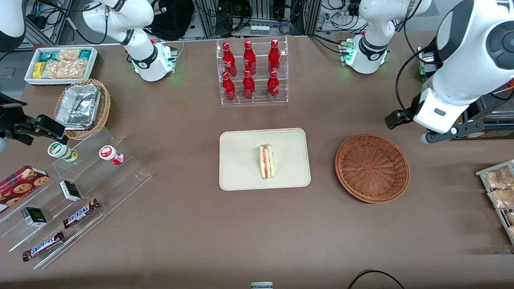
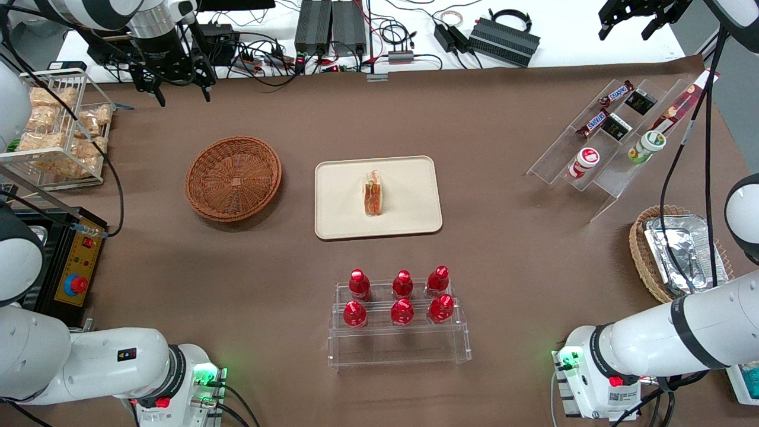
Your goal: Place sandwich from basket to tray
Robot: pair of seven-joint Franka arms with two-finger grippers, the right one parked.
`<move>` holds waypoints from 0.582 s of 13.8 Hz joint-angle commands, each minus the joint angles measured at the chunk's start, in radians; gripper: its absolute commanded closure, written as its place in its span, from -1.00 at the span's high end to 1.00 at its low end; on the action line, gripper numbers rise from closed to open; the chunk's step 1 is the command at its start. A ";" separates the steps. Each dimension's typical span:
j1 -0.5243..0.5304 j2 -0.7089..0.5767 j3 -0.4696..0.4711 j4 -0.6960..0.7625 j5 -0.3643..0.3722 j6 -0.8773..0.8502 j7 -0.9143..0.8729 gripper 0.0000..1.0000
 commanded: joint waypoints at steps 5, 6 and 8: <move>-0.046 -0.086 0.164 -0.064 -0.023 0.000 0.173 1.00; -0.042 -0.086 0.169 -0.058 -0.024 0.001 0.185 1.00; -0.039 -0.055 0.184 -0.009 -0.026 0.001 0.219 1.00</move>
